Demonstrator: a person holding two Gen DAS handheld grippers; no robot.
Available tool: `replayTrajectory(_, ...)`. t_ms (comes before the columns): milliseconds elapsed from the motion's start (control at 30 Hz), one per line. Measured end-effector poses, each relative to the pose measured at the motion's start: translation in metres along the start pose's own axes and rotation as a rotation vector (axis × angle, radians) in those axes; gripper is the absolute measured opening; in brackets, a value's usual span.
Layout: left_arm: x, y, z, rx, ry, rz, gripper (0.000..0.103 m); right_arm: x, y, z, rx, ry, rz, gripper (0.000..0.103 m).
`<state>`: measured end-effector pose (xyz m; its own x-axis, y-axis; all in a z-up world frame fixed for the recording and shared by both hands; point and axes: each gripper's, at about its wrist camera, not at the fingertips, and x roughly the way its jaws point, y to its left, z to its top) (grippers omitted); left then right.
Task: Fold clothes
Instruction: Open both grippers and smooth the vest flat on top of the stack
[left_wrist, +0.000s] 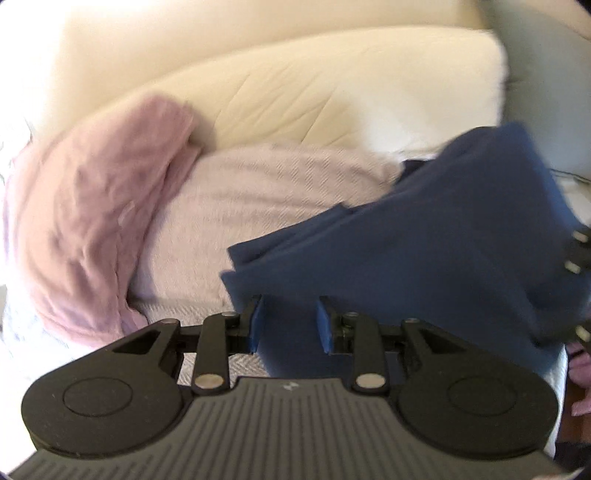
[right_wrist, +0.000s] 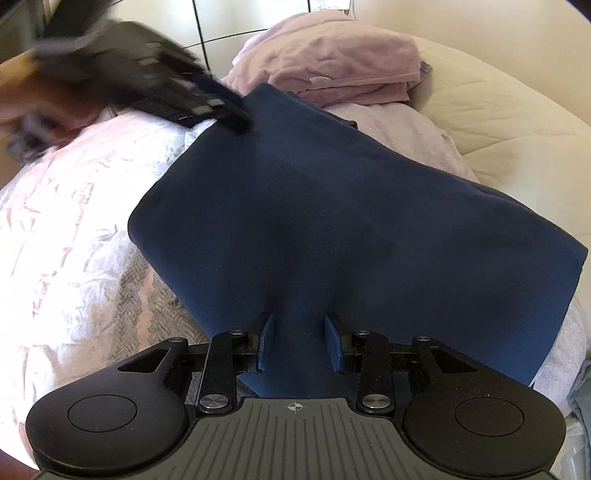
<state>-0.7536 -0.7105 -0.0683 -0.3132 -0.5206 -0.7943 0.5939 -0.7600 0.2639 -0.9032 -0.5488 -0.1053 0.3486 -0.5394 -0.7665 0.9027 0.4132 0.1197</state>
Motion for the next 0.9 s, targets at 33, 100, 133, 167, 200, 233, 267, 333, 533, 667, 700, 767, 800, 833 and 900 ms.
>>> replayTrajectory(33,0.009,0.000,0.000,-0.007,0.014,0.003,0.028,0.001,0.000,-0.001,0.000,-0.006,-0.002,0.035)
replayTrajectory(100,0.027,0.000,0.001,-0.020,0.042,0.009,0.028,0.002,0.000,-0.002,-0.001,-0.019,-0.001,0.035)
replayTrajectory(133,0.035,-0.005,0.002,0.001,0.043,0.028,0.028,0.003,-0.002,-0.002,0.000,-0.024,0.001,0.035)
replayTrajectory(167,0.037,-0.010,0.004,0.024,0.041,0.045,0.027,0.005,-0.004,0.001,0.004,-0.026,0.005,0.035)
replayTrajectory(200,0.038,-0.010,0.007,0.021,0.044,0.048,0.026,0.006,-0.007,0.004,0.009,-0.027,0.009,0.035)
replayTrajectory(233,0.039,-0.011,0.010,0.017,0.047,0.051,0.026,0.007,-0.010,0.007,0.016,-0.026,0.012,0.035)
replayTrajectory(267,0.032,-0.011,0.007,0.016,0.044,0.045,0.026,0.007,-0.012,0.010,0.023,-0.025,0.016,0.035)
replayTrajectory(333,0.018,-0.013,0.002,0.014,0.039,0.032,0.028,0.006,-0.017,0.014,0.025,-0.020,0.026,0.035)
replayTrajectory(533,-0.024,-0.017,-0.013,0.007,0.024,-0.005,0.027,-0.014,-0.033,0.021,0.068,-0.029,0.060,0.036)
replayTrajectory(667,-0.052,-0.021,-0.023,0.003,0.015,-0.030,0.027,-0.038,-0.054,0.023,0.173,-0.096,0.025,0.036)
replayTrajectory(700,-0.048,-0.025,-0.031,0.005,0.035,-0.033,0.027,-0.039,-0.058,0.021,0.195,-0.097,0.016,0.036)
replayTrajectory(767,-0.041,-0.033,-0.042,0.005,0.060,-0.029,0.027,-0.041,-0.059,0.016,0.217,-0.096,-0.003,0.038)
replayTrajectory(800,-0.039,-0.034,-0.045,-0.004,0.060,-0.028,0.027,-0.042,-0.058,0.014,0.224,-0.095,-0.012,0.039)
replayTrajectory(833,-0.038,-0.033,-0.046,-0.020,0.062,-0.028,0.027,-0.043,-0.057,0.012,0.230,-0.094,-0.021,0.039)
replayTrajectory(900,-0.044,-0.030,-0.044,-0.047,0.053,-0.019,0.027,-0.044,-0.055,0.008,0.242,-0.091,-0.040,0.042)
